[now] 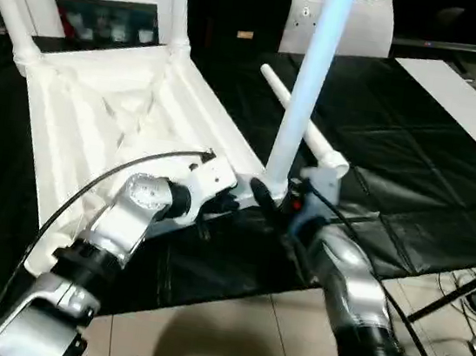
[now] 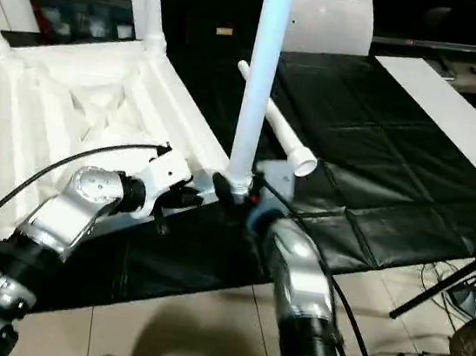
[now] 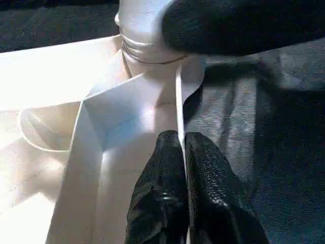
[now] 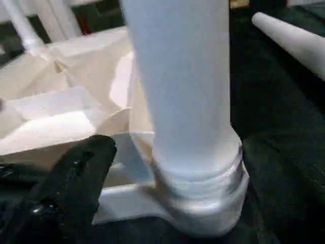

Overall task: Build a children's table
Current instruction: Rotate leg to tighten

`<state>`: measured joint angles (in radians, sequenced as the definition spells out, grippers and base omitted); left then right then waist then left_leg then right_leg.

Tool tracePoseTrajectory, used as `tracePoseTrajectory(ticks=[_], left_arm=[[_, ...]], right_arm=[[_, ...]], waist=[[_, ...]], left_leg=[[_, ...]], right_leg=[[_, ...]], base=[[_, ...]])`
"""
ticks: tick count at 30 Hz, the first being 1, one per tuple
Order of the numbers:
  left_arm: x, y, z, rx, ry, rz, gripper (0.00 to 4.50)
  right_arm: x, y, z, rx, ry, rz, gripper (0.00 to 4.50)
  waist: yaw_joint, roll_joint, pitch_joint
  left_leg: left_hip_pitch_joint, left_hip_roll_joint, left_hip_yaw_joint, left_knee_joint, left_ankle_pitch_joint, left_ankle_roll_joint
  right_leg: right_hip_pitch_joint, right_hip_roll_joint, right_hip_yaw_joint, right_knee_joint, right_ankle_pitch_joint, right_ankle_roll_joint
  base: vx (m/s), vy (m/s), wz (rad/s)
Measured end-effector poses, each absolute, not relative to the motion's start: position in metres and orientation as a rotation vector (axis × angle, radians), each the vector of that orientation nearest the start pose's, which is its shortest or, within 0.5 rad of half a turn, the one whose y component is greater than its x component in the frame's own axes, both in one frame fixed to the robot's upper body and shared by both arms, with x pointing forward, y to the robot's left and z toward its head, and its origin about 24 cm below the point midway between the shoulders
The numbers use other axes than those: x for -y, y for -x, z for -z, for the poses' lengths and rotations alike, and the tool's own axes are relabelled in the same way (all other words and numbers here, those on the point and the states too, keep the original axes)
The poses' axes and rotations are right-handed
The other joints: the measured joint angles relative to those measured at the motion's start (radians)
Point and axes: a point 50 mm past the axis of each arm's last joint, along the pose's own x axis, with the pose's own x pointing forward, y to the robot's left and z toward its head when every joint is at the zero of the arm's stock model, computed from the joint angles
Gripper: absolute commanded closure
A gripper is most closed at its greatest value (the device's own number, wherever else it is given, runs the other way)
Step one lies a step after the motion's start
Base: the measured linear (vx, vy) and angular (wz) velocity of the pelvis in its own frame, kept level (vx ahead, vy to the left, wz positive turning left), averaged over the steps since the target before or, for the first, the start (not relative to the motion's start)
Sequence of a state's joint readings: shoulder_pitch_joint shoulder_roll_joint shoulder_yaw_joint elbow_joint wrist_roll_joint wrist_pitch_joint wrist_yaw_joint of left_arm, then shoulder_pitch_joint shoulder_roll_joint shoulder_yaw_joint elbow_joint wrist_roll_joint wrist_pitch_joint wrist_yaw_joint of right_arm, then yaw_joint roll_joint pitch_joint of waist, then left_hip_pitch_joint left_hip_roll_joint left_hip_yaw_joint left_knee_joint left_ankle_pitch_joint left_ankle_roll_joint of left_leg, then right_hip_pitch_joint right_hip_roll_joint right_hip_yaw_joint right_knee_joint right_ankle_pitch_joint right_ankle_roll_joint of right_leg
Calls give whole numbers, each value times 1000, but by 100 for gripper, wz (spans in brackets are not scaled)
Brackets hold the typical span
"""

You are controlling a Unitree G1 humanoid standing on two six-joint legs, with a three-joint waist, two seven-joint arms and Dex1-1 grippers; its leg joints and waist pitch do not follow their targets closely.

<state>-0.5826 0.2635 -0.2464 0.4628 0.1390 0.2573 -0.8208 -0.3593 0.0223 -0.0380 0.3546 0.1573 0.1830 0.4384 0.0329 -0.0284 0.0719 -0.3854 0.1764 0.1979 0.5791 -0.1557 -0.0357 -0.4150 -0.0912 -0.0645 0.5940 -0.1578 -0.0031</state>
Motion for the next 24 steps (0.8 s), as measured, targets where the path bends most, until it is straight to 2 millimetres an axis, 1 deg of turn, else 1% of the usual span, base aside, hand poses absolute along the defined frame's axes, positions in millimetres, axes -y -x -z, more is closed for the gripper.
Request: tracePoseTrajectory(ticks=[3,4,6,7,8,9,11,12,14,16,18,21,22,24], left_arm=[[-106,-332,-62,-358,-439,966,450],[-103,-332,-62,-354,-427,964,450],[-102,-331,-61,-344,-371,954,450],[-102,-331,-60,-338,-341,946,406],[-102,-331,-60,-326,-297,932,395],[-102,-332,-62,-302,-244,914,395],[-99,-334,-74,-227,-179,889,392],[-99,-336,-80,-203,-171,875,371],[-105,-340,-93,-150,-169,828,354],[-117,-344,-103,-119,-186,769,354],[-135,-345,-110,-117,-228,681,354],[-177,-342,-121,-125,-337,482,354],[-195,-339,-123,-144,-373,394,354],[-215,-333,-124,-155,-392,304,354]], right_arm=[[112,-303,-48,-115,-237,-494,8],[118,-300,-50,-102,-236,-478,8],[125,-296,-52,-96,-217,-468,8],[128,-293,-52,-101,-204,-469,0],[128,-290,-50,-113,-184,-474,0],[129,-286,-48,-129,-169,-480,0],[128,-281,-41,-179,-157,-497,0],[124,-279,-40,-192,-151,-511,0],[120,-274,-39,-221,-142,-529,0],[118,-273,-40,-236,-126,-538,0],[113,-272,-39,-251,-118,-547,0],[99,-271,-37,-276,-110,-575,0],[95,-270,-37,-278,-108,-581,0],[89,-271,-38,-273,-116,-589,0]], waist=[[2,1,0],[3,2,-1],[4,3,-1],[5,3,-1],[5,3,-1],[7,2,0],[8,1,-1],[7,1,-1],[2,1,-1],[-1,2,-1],[-5,2,-1],[-8,4,-1],[-7,4,-1],[-1,4,-1]], left_leg=[[0,0,0,0,0,0],[0,0,1,0,0,0],[-1,-1,1,0,0,0],[-1,-1,1,0,0,0],[-1,-1,1,0,0,0],[-2,-1,0,0,0,0],[-2,0,0,0,0,0],[-2,0,0,0,0,0],[-2,0,0,0,0,0],[-1,0,0,0,0,0],[-1,1,-1,0,0,0],[0,1,-2,-1,-1,-1],[0,1,-2,-1,-1,-2],[0,1,-2,0,-1,-2]], right_leg=[[0,0,0,0,0,0],[0,0,1,0,0,0],[0,-1,1,0,0,0],[0,-1,0,0,0,0],[0,-1,0,0,0,0],[-1,-1,0,0,0,0],[0,-1,0,-1,0,0],[0,-1,-1,0,0,0],[0,0,-1,0,0,1],[0,0,-1,0,-1,1],[-1,1,-1,0,-1,1],[-1,2,-1,0,-1,1],[-1,2,-1,0,-1,1],[-1,2,-1,0,-1,1]], base=[[0,0,0],[0,0,0],[0,0,0],[0,0,0],[0,0,0],[0,0,0],[0,0,0],[0,0,0],[0,0,0],[0,0,0],[0,0,0],[0,0,0],[0,0,0],[0,0,0]])
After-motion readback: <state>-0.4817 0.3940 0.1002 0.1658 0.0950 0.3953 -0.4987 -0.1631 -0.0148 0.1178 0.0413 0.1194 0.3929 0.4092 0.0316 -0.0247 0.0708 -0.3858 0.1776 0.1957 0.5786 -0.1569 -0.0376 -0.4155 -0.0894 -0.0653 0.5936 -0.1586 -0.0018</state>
